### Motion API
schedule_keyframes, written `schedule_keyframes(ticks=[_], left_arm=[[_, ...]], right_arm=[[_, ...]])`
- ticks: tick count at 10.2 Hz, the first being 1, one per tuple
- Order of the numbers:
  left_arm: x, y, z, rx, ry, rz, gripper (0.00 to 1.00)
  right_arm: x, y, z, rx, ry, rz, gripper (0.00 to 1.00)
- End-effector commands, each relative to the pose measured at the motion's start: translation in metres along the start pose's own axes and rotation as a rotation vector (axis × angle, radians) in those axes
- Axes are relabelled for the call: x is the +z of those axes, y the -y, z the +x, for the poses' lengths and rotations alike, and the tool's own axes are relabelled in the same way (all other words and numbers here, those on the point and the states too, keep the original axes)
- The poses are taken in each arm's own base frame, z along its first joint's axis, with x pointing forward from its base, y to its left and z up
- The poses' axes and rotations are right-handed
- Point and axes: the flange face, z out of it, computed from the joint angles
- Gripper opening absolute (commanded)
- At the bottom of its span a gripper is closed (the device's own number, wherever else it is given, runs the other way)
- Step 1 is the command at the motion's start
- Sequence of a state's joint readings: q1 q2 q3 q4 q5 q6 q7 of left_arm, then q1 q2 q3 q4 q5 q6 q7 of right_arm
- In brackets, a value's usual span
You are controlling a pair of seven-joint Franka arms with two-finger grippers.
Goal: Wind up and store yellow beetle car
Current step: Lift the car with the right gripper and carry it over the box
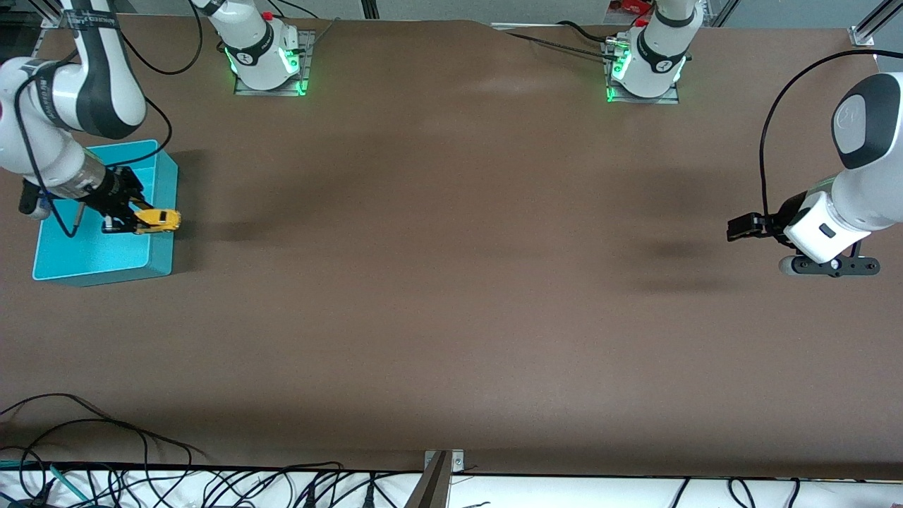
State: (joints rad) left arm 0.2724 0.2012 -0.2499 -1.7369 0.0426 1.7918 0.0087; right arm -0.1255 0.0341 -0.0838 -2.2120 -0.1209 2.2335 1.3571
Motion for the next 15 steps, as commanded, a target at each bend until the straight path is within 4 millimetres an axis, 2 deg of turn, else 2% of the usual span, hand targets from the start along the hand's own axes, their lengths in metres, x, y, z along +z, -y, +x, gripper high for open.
schedule_keyframes(ticks=[1, 3, 5, 7, 8, 10, 11, 13, 15], left_arm=[[-0.008, 0.002, -0.006, 0.022, 0.006, 0.016, 0.98], [-0.006, 0.002, -0.006, 0.024, 0.009, 0.015, 0.98], [-0.007, 0.002, -0.006, 0.024, 0.008, 0.015, 0.98], [-0.008, 0.002, -0.006, 0.024, 0.011, 0.015, 0.98], [-0.008, 0.003, -0.006, 0.022, 0.011, 0.016, 0.98], [-0.008, 0.002, -0.006, 0.023, 0.009, 0.013, 0.98], [-0.011, 0.002, -0.007, 0.021, 0.005, 0.012, 0.98], [-0.016, 0.0, -0.009, 0.021, -0.009, 0.009, 0.98], [-0.021, 0.003, -0.011, 0.004, -0.023, -0.021, 0.97]], right_arm=[[0.0, -0.014, 0.042, -0.033, -0.041, -0.045, 0.0], [0.017, -0.04, 0.092, -0.079, -0.025, -0.082, 0.0], [0.049, -0.074, 0.133, -0.154, 0.012, -0.148, 0.0], [0.082, -0.095, 0.142, -0.172, 0.049, -0.21, 0.0], [0.105, -0.101, 0.146, -0.164, 0.064, -0.255, 0.0], [0.145, -0.102, 0.154, -0.154, 0.043, -0.27, 0.0], [0.152, -0.104, 0.164, -0.14, 0.03, -0.259, 0.0], [0.151, -0.098, 0.173, -0.135, 0.003, -0.229, 0.0], [0.158, -0.095, 0.175, -0.138, -0.005, -0.233, 0.0]])
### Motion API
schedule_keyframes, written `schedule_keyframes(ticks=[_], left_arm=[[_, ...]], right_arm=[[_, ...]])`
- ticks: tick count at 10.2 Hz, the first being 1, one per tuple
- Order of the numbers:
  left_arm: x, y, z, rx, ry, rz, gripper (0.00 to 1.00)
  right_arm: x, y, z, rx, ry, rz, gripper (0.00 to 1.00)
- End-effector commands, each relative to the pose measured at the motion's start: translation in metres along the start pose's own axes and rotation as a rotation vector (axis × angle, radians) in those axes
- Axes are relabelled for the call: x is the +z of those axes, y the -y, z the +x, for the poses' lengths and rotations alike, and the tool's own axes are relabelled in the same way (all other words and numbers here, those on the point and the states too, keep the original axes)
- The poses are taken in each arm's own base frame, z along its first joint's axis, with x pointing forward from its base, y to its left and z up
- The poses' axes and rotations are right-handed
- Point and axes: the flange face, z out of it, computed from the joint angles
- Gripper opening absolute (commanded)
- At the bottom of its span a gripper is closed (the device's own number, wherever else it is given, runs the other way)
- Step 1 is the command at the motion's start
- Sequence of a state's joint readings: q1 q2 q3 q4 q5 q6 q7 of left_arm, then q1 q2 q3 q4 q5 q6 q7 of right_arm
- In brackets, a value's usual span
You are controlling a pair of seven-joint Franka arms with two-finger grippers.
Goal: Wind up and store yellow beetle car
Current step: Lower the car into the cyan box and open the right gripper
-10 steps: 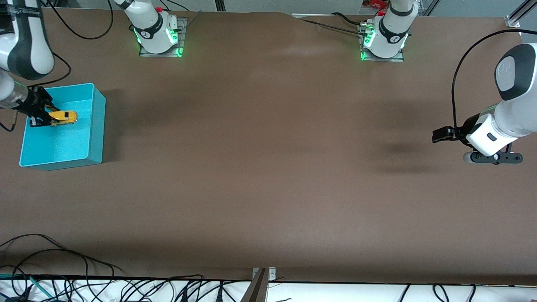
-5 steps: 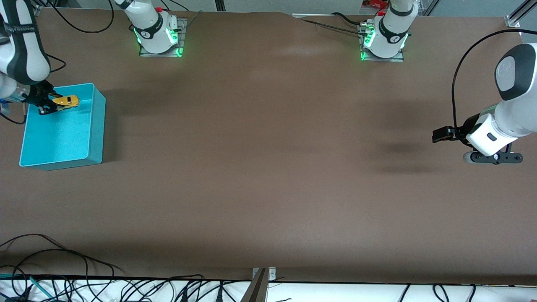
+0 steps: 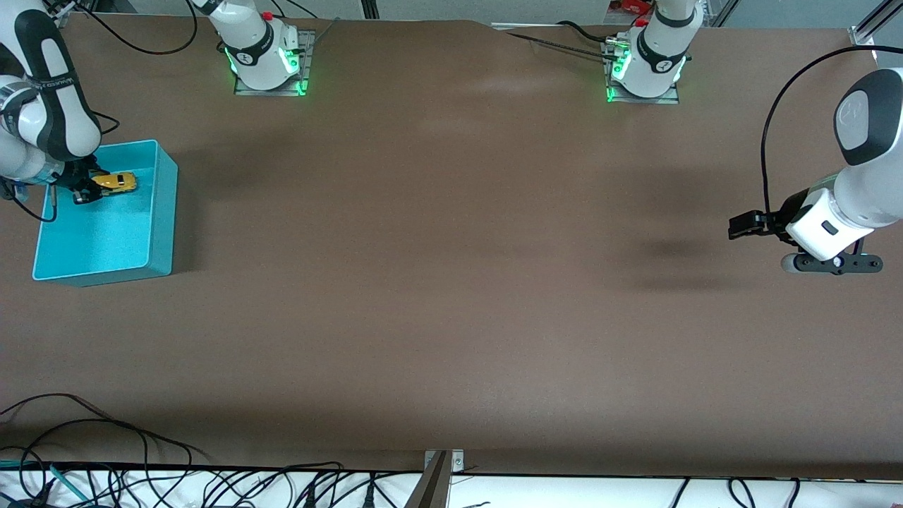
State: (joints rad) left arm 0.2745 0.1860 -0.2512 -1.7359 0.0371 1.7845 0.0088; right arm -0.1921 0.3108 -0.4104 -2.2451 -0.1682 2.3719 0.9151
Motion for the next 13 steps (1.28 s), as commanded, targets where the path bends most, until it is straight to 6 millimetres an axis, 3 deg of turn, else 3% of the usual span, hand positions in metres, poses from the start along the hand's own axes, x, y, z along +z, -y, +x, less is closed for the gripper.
schedule_keyframes(ticks=[1, 2, 3, 6, 9, 10, 13], left_arm=[[-0.016, 0.008, -0.008, 0.0, -0.025, -0.05, 0.97], [-0.02, 0.007, -0.011, 0.006, -0.034, -0.048, 0.97], [-0.024, 0.007, -0.013, 0.006, -0.04, -0.046, 0.96], [-0.033, 0.004, -0.017, 0.017, -0.051, -0.032, 1.0], [-0.034, 0.007, -0.016, 0.04, -0.052, -0.041, 1.0], [-0.033, 0.008, -0.017, 0.038, -0.048, -0.04, 1.0], [-0.034, 0.008, -0.017, 0.041, -0.044, -0.032, 1.0]], right_arm=[[0.012, 0.001, 0.01, -0.011, -0.021, -0.002, 0.16], [0.021, 0.004, 0.005, -0.018, -0.014, -0.017, 0.52], [0.019, 0.005, 0.003, -0.009, -0.011, -0.018, 1.0], [0.004, 0.008, -0.002, -0.011, -0.001, -0.018, 1.0], [-0.033, 0.015, -0.014, -0.035, 0.031, -0.035, 1.0], [-0.051, 0.025, -0.024, -0.063, 0.048, -0.059, 1.0], [-0.118, 0.081, -0.071, -0.19, 0.044, -0.039, 1.0]])
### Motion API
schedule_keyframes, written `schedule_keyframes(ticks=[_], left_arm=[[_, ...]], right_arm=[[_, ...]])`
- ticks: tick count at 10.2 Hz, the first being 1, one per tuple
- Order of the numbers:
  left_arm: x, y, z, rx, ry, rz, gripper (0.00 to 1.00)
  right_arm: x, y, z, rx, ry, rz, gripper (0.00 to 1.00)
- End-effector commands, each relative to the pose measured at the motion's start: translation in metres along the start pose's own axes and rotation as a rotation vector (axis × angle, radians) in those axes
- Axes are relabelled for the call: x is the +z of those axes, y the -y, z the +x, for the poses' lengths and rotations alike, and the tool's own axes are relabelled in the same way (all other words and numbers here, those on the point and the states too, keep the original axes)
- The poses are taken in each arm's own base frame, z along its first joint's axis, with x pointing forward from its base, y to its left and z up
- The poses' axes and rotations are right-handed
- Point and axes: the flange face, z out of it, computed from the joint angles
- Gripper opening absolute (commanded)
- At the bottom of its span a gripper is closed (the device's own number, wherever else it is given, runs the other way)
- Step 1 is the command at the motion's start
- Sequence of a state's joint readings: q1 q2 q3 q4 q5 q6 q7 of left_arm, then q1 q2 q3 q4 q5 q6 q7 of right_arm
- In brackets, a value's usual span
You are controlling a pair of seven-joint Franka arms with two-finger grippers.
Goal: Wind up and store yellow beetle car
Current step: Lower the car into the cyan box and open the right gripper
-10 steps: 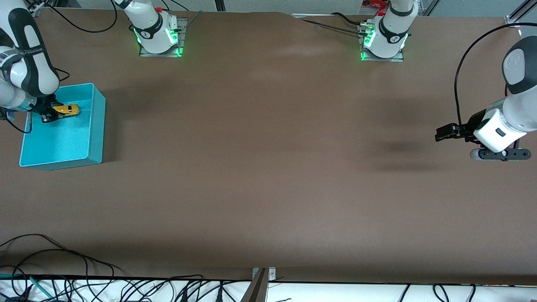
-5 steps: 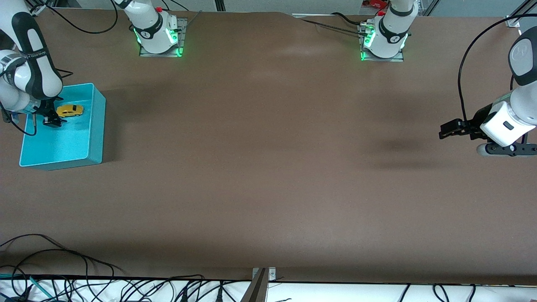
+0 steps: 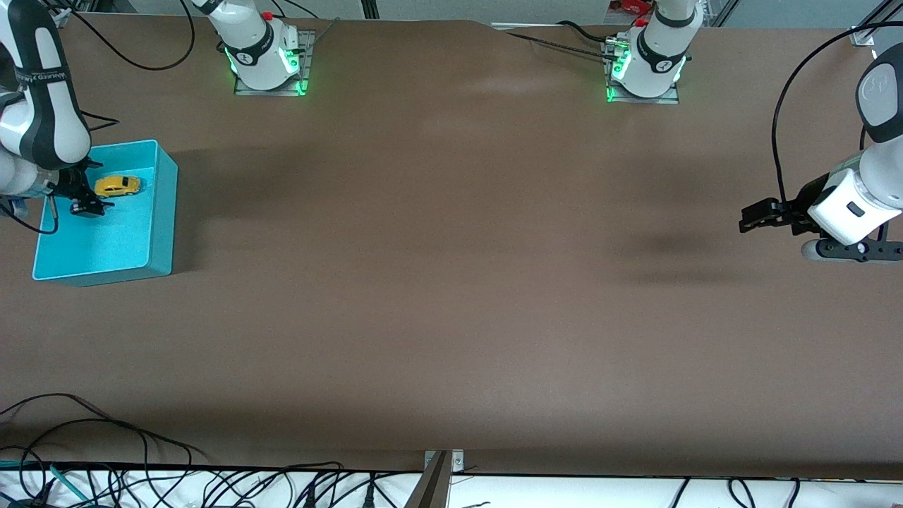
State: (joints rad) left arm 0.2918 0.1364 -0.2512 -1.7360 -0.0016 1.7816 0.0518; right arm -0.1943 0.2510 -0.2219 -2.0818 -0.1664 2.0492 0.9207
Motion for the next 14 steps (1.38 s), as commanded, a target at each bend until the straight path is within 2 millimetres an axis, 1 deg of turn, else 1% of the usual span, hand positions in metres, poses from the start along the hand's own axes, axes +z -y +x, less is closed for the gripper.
schedule_keyframes(ticks=[1, 2, 3, 4, 5, 6, 7, 9, 10, 11, 12, 13, 14], left_arm=[[-0.007, 0.003, -0.006, 0.025, 0.002, -0.007, 1.0], [-0.006, 0.003, -0.006, 0.025, 0.004, -0.008, 1.0], [-0.006, 0.003, -0.006, 0.025, 0.004, -0.008, 1.0], [-0.005, 0.003, -0.006, 0.025, 0.005, -0.008, 1.0], [-0.005, 0.003, -0.006, 0.025, 0.005, -0.008, 1.0], [-0.005, 0.003, -0.006, 0.025, 0.005, -0.008, 1.0], [-0.005, 0.003, -0.006, 0.025, 0.005, -0.008, 1.0], [-0.005, 0.003, -0.006, 0.025, 0.005, -0.008, 1.0], [-0.005, 0.003, -0.006, 0.025, 0.005, -0.008, 1.0], [-0.005, 0.003, -0.006, 0.025, 0.005, -0.008, 1.0], [-0.004, 0.003, -0.006, 0.026, 0.007, -0.007, 1.0], [-0.005, 0.003, -0.006, 0.025, 0.005, -0.008, 1.0], [-0.005, 0.003, -0.006, 0.026, 0.006, -0.006, 1.0]], right_arm=[[-0.048, 0.047, -0.042, -0.096, -0.03, 0.049, 1.0], [-0.071, 0.06, -0.054, -0.097, -0.055, 0.084, 1.0], [-0.103, 0.062, -0.056, -0.033, -0.081, 0.138, 1.0], [-0.13, 0.063, -0.061, -0.005, -0.083, 0.195, 1.0], [-0.155, 0.052, -0.066, -0.004, -0.073, 0.239, 1.0], [-0.17, 0.038, -0.074, -0.063, -0.064, 0.227, 1.0], [-0.185, 0.029, -0.084, -0.172, -0.036, 0.246, 1.0], [-0.219, 0.004, -0.1, -0.363, -0.053, 0.288, 1.0], [-0.232, -0.006, -0.108, -0.443, -0.052, 0.304, 1.0], [-0.243, -0.01, -0.115, -0.519, -0.062, 0.308, 1.0], [-0.26, -0.009, -0.124, -0.583, -0.079, 0.314, 1.0], [-0.28, -0.005, -0.131, -0.649, -0.116, 0.336, 1.0], [-0.296, -0.004, -0.137, -0.697, -0.143, 0.352, 1.0]])
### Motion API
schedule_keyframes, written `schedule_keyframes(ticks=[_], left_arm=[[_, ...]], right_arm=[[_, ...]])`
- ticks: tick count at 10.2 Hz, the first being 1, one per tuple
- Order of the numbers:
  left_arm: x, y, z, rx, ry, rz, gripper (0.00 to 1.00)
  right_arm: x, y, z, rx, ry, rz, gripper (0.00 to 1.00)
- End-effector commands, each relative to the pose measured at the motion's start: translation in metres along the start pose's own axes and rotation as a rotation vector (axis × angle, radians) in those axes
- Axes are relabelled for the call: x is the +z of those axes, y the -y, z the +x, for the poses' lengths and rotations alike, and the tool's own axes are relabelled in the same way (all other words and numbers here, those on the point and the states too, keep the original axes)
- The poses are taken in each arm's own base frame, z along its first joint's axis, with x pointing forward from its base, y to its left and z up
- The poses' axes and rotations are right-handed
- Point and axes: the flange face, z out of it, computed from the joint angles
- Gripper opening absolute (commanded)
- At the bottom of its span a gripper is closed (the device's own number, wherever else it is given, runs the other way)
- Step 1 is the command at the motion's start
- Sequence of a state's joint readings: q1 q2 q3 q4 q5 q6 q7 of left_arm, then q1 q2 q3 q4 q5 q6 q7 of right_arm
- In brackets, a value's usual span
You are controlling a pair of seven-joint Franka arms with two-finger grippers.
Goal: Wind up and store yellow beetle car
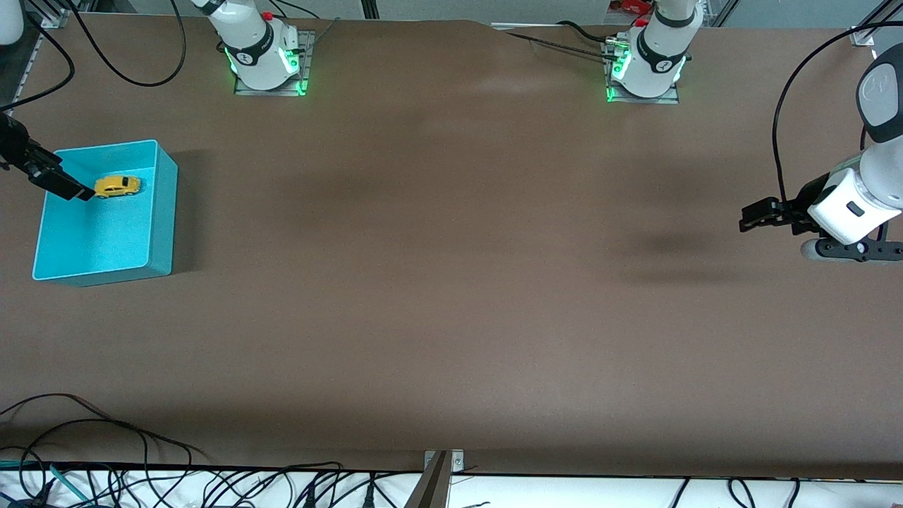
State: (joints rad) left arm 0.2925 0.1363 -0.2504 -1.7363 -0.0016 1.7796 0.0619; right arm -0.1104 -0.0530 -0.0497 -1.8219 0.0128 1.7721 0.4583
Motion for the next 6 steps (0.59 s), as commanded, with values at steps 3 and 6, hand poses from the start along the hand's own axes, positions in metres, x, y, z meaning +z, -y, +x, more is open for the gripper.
schedule_keyframes(ticks=[3, 6], left_arm=[[-0.004, 0.002, -0.006, 0.019, 0.005, -0.006, 1.0], [-0.008, 0.0, -0.007, 0.022, -0.001, -0.005, 1.0]], right_arm=[[-0.033, 0.043, -0.025, -0.204, 0.023, -0.012, 1.0], [-0.032, 0.042, -0.026, -0.296, 0.031, -0.009, 0.93]])
